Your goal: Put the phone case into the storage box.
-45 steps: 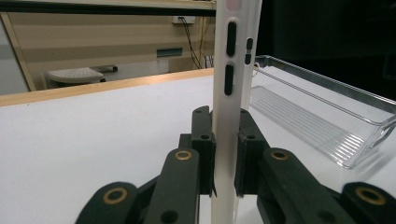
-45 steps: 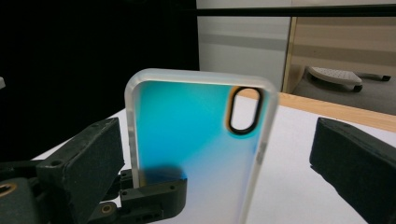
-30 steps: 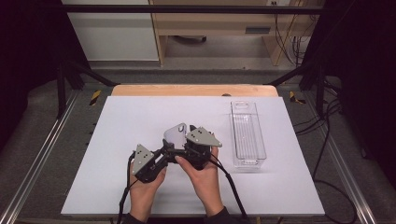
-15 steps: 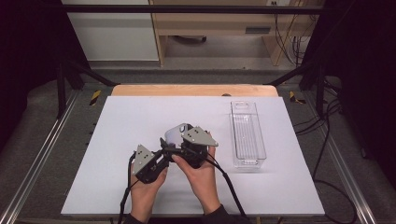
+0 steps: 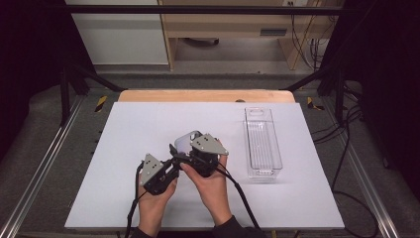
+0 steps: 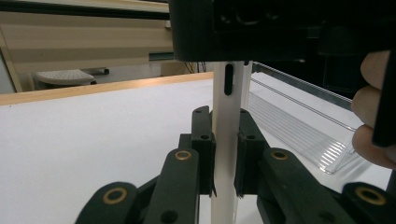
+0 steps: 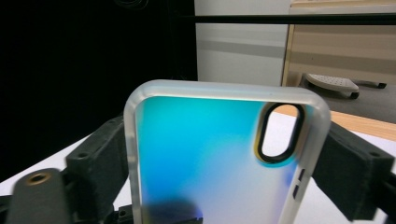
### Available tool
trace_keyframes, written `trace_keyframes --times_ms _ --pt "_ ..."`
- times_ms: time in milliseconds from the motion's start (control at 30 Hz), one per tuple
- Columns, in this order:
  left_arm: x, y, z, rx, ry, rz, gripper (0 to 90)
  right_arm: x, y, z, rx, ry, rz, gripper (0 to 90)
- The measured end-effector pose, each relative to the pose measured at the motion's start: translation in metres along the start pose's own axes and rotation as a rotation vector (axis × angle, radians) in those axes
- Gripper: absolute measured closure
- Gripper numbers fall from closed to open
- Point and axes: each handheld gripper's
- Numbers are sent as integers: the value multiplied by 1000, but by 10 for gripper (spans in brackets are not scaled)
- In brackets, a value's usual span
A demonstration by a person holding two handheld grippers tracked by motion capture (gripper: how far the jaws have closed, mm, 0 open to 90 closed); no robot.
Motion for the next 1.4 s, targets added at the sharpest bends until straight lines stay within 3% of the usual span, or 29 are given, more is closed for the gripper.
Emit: trace_keyframes --times_ms 267,433,467,567,667,833,967,1167,1400 --pt "3 4 -1 13 -5 16 810 0 0 -2 31 7 38 169" --pt "6 7 1 -12 34 30 791 1 -1 -6 46 13 80 173" --pt "6 7 2 -1 26 31 679 1 -4 -9 34 34 87 173" --pt "5 7 3 20 23 33 568 -1 -11 -18 24 64 97 173" --pt "3 6 8 32 -6 38 389 -2 -17 -29 19 82 109 174" --pt "-2 6 15 66 -42 37 222 -4 -25 -44 24 99 134 174" --pt "-11 7 22 85 -93 25 142 -8 -31 -54 36 98 142 174" --pt "-29 12 43 58 -143 7 83 -14 -45 -67 34 102 152 174" --pt "-46 17 63 22 -173 -14 50 -19 -60 -76 35 111 161 175"
Point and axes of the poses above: each handheld gripper's, and its own axes: x roughly forward along the jaws, y roughly out of its underside, z roughly to its left, and after that the axes turned 14 degrees about -y, right-handed
